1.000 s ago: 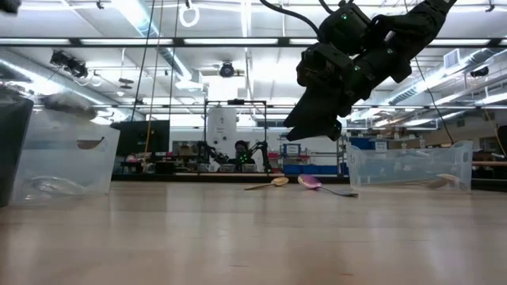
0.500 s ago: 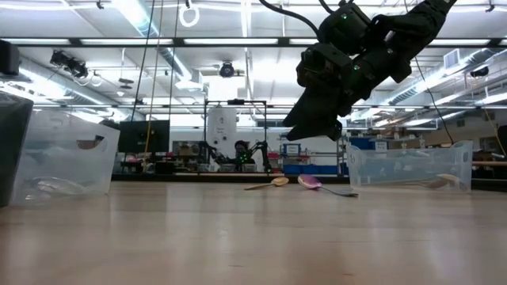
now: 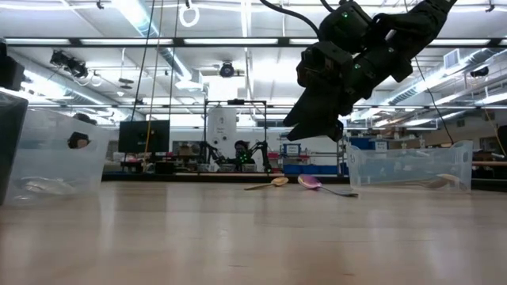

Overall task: Sort silverware by color (type)
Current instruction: Put the purple spoon into the bottom transparent bin, then put the blue spoon into the black bin

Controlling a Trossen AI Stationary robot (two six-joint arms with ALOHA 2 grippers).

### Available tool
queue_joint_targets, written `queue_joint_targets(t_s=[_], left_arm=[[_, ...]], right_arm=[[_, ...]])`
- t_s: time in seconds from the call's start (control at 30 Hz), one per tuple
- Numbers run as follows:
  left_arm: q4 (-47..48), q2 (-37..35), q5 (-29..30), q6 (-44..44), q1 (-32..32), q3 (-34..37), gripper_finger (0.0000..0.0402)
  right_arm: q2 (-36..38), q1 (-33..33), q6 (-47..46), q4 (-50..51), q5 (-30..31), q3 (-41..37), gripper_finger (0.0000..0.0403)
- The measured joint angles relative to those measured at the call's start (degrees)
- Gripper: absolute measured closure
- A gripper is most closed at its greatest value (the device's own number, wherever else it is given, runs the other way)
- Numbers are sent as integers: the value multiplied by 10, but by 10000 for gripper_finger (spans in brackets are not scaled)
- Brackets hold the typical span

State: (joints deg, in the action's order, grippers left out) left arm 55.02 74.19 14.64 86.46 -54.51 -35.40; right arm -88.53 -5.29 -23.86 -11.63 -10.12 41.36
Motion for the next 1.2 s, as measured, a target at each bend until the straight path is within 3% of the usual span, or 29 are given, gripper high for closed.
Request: queue_joint_targets(t_s=[0.2,0.57,0.8,1.0,1.2], left_arm=[[1,-16,-19,-63,35,-1,264],[6,-67,-6,-196,103,-40,267],[2,-72,85,-283,151,-77,267],[-46,-71,231,-350,207,-80,267],[-117,-71,247,-454,283,-80,266]], right_arm=[[0,0,-2,-1,0,0,204],[0,0,-1,-2,16,0,204],[-4,5,5,2,66,0,204],[-4,29,10,30,159,0,204],[-4,53,-14,89,247,0,204]])
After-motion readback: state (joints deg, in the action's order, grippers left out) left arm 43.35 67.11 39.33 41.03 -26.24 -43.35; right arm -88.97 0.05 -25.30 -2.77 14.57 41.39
